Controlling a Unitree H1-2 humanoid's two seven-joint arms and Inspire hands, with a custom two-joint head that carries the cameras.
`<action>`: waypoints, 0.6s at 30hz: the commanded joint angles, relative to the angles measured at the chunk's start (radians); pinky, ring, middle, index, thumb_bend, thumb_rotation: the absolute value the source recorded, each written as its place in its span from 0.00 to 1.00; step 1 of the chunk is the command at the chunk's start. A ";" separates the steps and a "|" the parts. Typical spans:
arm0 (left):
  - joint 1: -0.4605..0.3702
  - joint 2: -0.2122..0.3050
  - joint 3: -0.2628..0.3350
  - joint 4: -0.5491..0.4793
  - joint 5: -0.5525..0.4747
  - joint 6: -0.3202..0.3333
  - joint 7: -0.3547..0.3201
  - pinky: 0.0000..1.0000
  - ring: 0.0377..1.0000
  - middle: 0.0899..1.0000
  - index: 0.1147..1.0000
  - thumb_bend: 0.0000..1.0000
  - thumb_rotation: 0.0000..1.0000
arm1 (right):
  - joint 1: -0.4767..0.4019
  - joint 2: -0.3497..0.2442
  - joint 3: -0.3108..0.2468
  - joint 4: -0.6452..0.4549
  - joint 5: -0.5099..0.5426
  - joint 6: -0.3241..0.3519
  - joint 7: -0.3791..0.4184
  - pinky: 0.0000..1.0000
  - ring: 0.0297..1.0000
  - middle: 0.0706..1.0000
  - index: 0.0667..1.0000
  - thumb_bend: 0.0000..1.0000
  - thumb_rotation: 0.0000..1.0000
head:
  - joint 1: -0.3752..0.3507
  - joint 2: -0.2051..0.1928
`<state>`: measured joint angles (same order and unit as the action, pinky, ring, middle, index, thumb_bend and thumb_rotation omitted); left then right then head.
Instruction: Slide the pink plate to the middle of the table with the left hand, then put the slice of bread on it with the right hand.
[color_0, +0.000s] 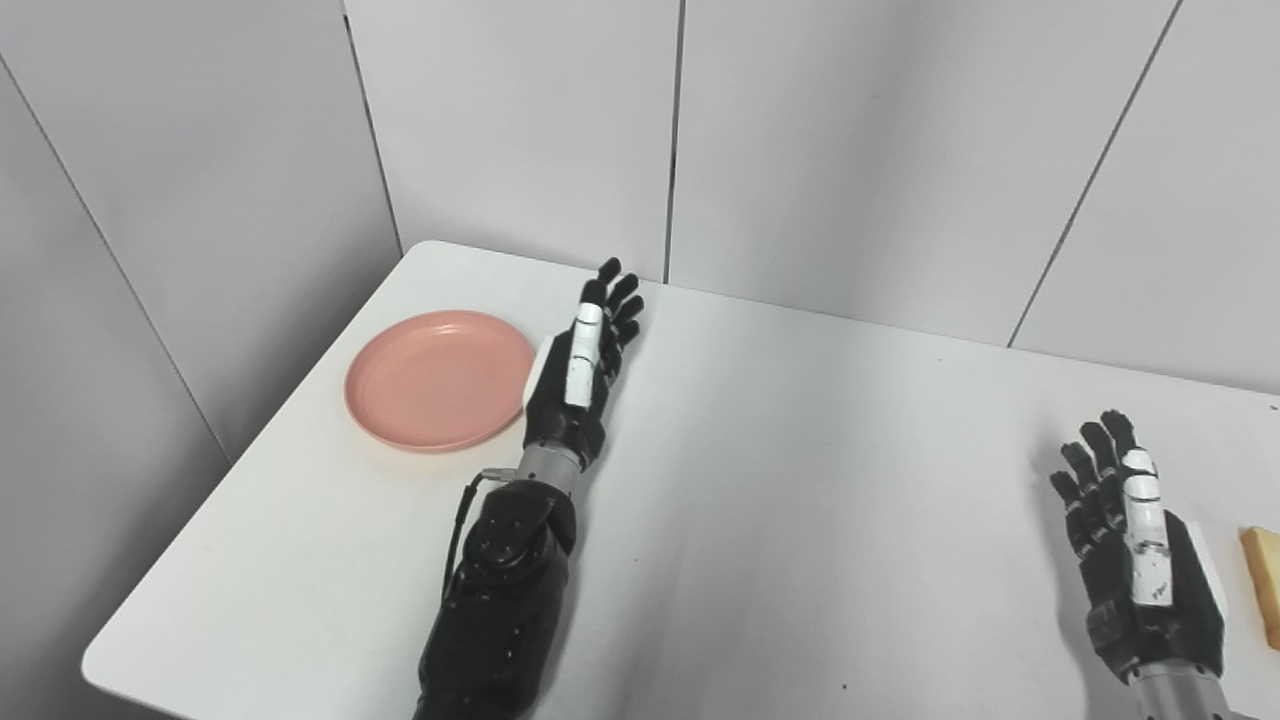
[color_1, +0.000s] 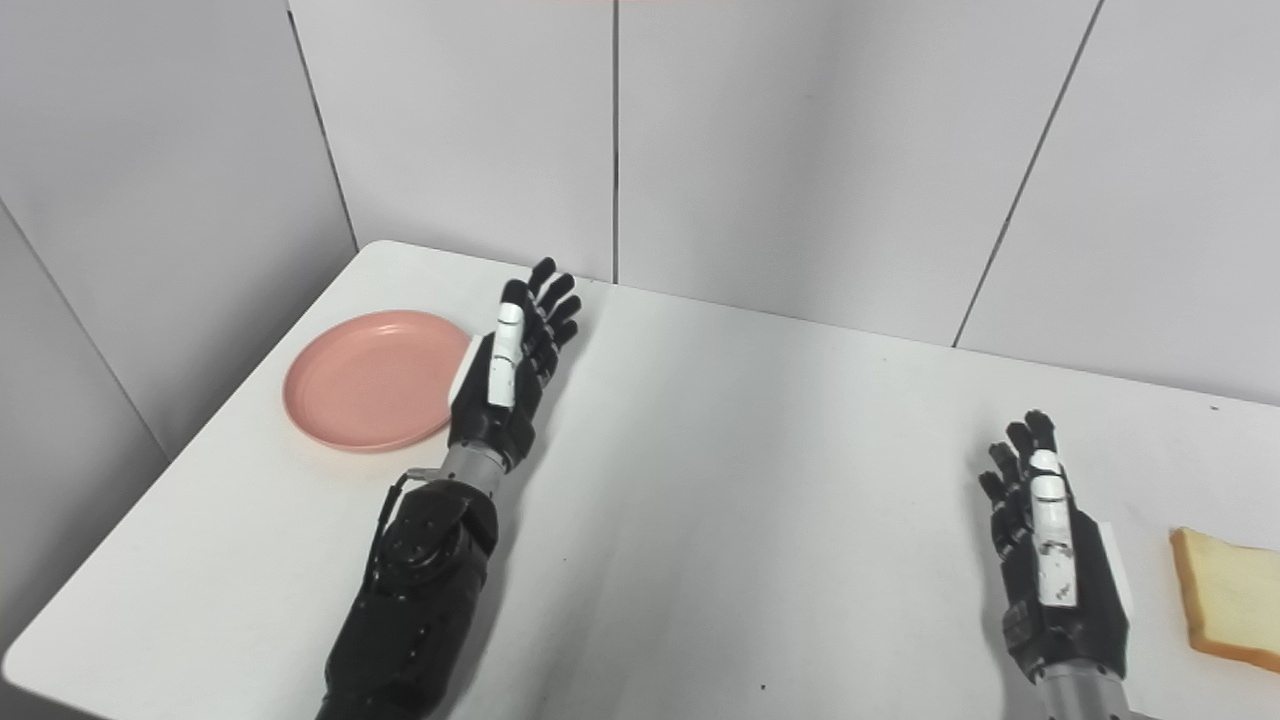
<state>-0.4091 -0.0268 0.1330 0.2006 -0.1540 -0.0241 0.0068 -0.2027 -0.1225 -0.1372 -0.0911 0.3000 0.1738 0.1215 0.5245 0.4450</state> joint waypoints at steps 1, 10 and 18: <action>-0.055 0.030 0.021 -0.018 -0.018 -0.026 0.005 0.93 0.93 0.94 0.93 0.74 1.00 | -0.024 -0.010 -0.009 -0.023 0.011 -0.024 0.007 1.00 0.99 1.00 1.00 0.59 0.87 | -0.001 0.001; -0.076 0.076 0.097 0.023 -0.058 -0.064 0.018 0.89 0.92 0.93 0.91 0.73 1.00 | -0.033 -0.011 -0.010 0.006 0.008 -0.037 0.008 1.00 0.99 0.99 1.00 0.56 0.89 | 0.022 -0.029; -0.080 0.119 0.145 0.054 -0.058 -0.124 0.037 0.93 0.92 0.90 0.91 0.74 1.00 | -0.038 -0.018 -0.012 0.021 0.012 -0.053 0.022 1.00 0.99 1.00 1.00 0.56 0.90 | 0.047 -0.046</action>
<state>-0.4394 0.0699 0.2735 0.2710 -0.1980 -0.1042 0.0374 -0.2068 -0.1296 -0.1439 -0.0487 0.3030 0.1732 0.1261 0.5721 0.3973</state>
